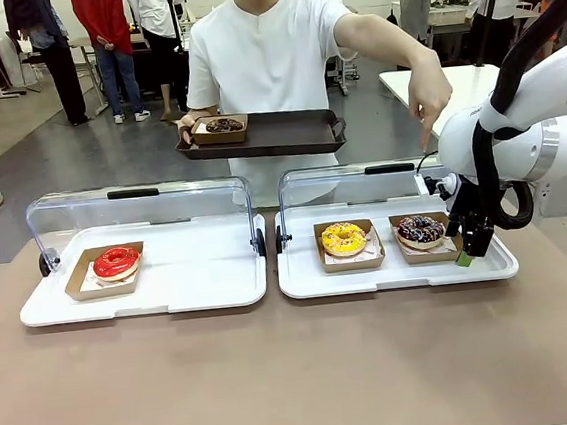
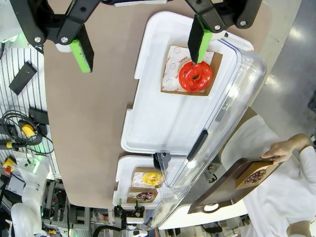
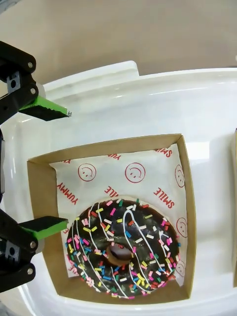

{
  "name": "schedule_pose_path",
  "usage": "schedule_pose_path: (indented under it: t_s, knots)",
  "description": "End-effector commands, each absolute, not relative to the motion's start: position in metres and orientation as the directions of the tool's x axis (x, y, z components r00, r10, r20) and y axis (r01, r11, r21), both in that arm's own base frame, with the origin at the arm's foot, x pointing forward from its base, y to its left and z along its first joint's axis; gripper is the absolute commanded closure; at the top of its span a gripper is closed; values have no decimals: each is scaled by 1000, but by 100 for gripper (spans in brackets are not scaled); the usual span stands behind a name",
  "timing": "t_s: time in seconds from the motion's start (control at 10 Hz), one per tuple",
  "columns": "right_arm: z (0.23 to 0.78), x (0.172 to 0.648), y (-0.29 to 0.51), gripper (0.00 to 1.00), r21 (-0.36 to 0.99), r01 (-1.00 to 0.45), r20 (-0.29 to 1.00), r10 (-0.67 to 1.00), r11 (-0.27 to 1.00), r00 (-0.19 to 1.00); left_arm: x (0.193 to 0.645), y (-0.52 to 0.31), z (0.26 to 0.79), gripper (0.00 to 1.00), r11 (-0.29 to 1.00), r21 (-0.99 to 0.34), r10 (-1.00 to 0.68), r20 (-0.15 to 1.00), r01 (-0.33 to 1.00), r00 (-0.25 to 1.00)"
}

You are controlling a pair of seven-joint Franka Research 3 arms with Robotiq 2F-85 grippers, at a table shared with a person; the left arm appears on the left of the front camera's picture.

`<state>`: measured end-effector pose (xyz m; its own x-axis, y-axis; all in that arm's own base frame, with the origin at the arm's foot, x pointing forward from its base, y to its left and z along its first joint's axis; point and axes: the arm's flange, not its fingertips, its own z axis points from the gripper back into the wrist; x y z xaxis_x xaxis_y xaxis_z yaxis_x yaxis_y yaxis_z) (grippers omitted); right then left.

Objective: Provide the desired donut to the person.
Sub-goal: Pick up and lift the Paper togo box containing the Donut pointed at by the person.

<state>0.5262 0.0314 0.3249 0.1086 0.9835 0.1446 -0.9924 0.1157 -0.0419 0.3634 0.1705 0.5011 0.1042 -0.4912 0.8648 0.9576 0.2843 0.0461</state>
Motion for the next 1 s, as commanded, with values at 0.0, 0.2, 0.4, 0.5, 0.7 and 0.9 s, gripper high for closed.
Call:
schedule_pose_path:
  t_s: [0.0, 0.2, 0.4, 0.5, 0.7, 0.9]
  knots:
    - [322, 530, 31, 0, -26, -991, 154, 980, 130, 125, 363, 171, 502, 0, 285, 57, -481, 872, 957, 92]
    - [323, 529, 32, 60, -24, -992, 157, 981, 121, 116, 363, 171, 502, 0, 285, 57, -481, 872, 957, 92]
    - [323, 529, 32, 64, -25, -993, 158, 981, 119, 113, 363, 171, 502, 0, 285, 57, -481, 872, 957, 92]
    - [323, 529, 32, 100, -24, -993, 161, 981, 117, 112, 363, 171, 502, 0, 285, 57, -481, 872, 957, 92]
    - [323, 529, 32, 100, -20, -994, 168, 980, 110, 105, 363, 171, 502, 0, 285, 57, -481, 872, 957, 92]
    - [323, 528, 33, 100, -22, -994, 166, 981, 104, 99, 363, 171, 502, 0, 285, 57, -481, 872, 957, 92]
